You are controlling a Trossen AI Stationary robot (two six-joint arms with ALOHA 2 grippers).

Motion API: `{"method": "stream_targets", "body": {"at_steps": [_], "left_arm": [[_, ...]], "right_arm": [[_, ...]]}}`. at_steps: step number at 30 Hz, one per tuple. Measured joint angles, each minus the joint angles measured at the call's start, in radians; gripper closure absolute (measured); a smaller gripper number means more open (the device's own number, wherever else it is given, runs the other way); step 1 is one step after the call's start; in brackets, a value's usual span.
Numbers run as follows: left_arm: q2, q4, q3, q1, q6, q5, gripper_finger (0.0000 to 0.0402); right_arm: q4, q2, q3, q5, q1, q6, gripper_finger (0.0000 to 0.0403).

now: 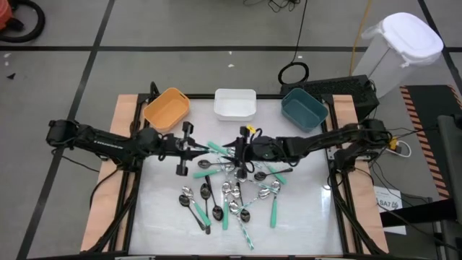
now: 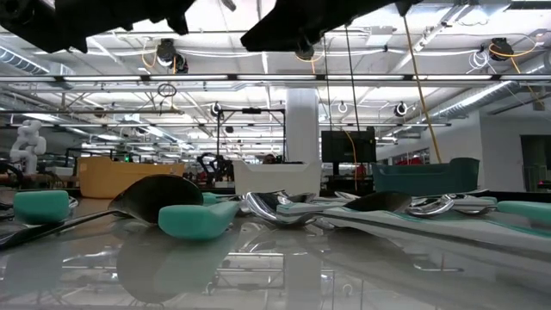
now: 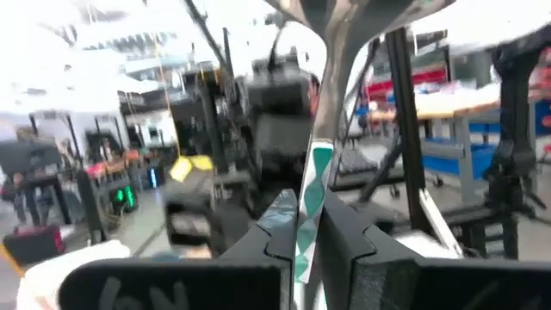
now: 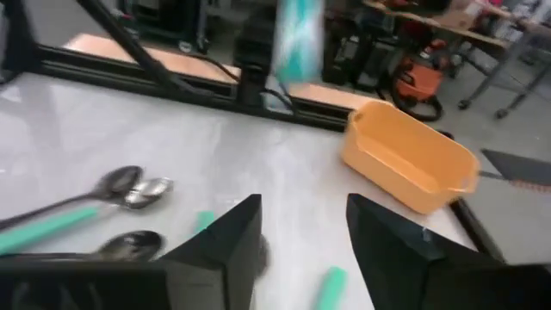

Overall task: Sort silverware by color (type)
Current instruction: Put the blue patterned spoon into the blue bin

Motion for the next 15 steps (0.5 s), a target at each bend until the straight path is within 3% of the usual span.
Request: {"method": "stream_targets", "body": {"at_steps": [8, 15], "left_arm": [[0.124, 0.173, 0.000, -0.026, 0.025, -0.003, 0.0380], [0.213, 0.330, 0.000, -0.033, 0.029, -0.002, 0.0380]], "right_arm": [[0.292, 0.019, -0.064, 0.000, 0.036, -0.035, 0.0247], [0.363, 0.019, -0.066, 0.003, 0.044, -0.078, 0.0248]]}}
